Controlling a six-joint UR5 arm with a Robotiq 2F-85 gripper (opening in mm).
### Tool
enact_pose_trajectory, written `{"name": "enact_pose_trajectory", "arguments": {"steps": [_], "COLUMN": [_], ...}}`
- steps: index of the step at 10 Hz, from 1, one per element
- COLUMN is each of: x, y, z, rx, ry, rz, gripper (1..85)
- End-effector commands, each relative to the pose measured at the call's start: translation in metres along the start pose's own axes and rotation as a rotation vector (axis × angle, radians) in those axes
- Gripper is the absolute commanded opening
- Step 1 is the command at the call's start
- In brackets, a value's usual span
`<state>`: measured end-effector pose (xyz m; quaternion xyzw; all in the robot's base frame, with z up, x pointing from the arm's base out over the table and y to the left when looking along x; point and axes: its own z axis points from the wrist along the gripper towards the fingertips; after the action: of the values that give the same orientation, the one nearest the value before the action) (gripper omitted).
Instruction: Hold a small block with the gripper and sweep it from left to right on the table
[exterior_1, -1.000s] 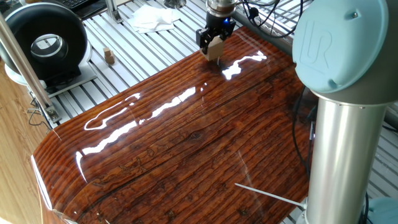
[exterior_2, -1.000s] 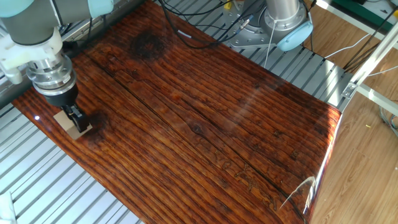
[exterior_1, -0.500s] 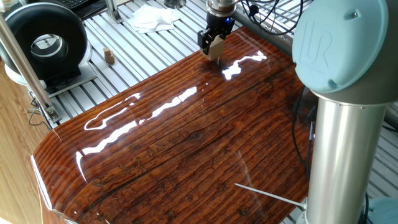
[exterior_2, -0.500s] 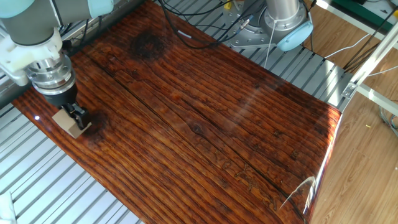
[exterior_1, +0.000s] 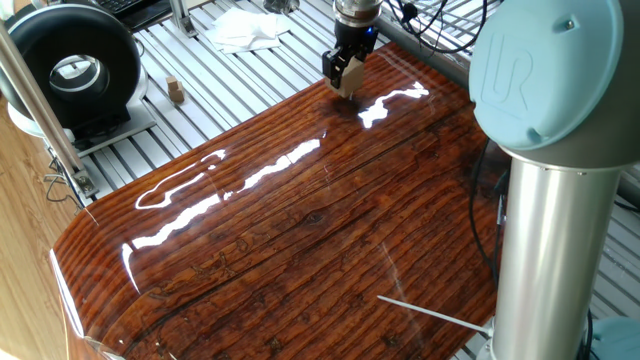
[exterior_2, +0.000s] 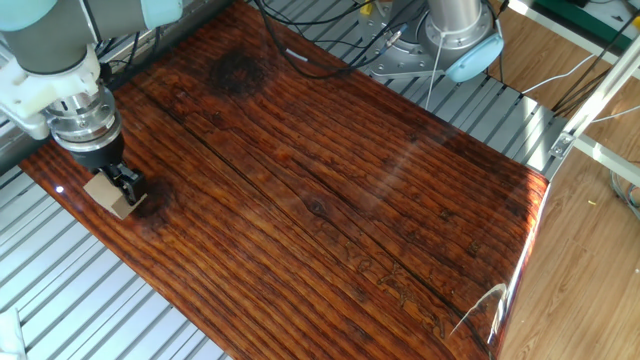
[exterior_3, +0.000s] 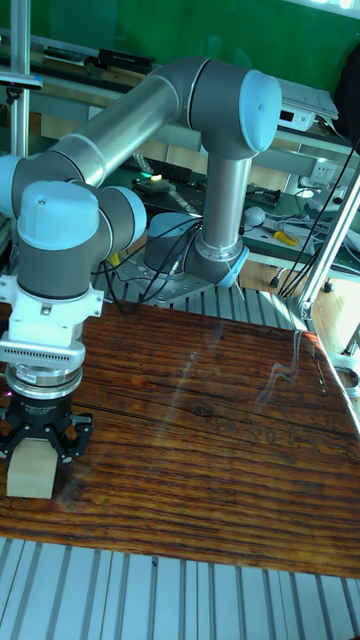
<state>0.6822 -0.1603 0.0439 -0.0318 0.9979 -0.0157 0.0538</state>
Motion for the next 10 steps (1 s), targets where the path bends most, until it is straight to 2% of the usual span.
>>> {"name": "enact_pose_trajectory", "arguments": {"steps": [1,4,6,7,9,10], "x": [-0.007,-0.012,-0.011,-0.008,-0.004,-0.004], "y": [-0.003,0.011,0.018,0.018,0.029,0.030], "z": [0.007,0.018,0.022,0.025,0.022,0.021], "rx": [0.008,-0.039,-0.029,0.005,0.005,0.005], "ry": [-0.032,-0.041,-0.039,-0.024,0.003,0.005], "rz": [0.021,0.038,0.055,0.054,0.054,0.054], "gripper": [1.0,1.0,1.0,1.0,1.0,1.0]}}
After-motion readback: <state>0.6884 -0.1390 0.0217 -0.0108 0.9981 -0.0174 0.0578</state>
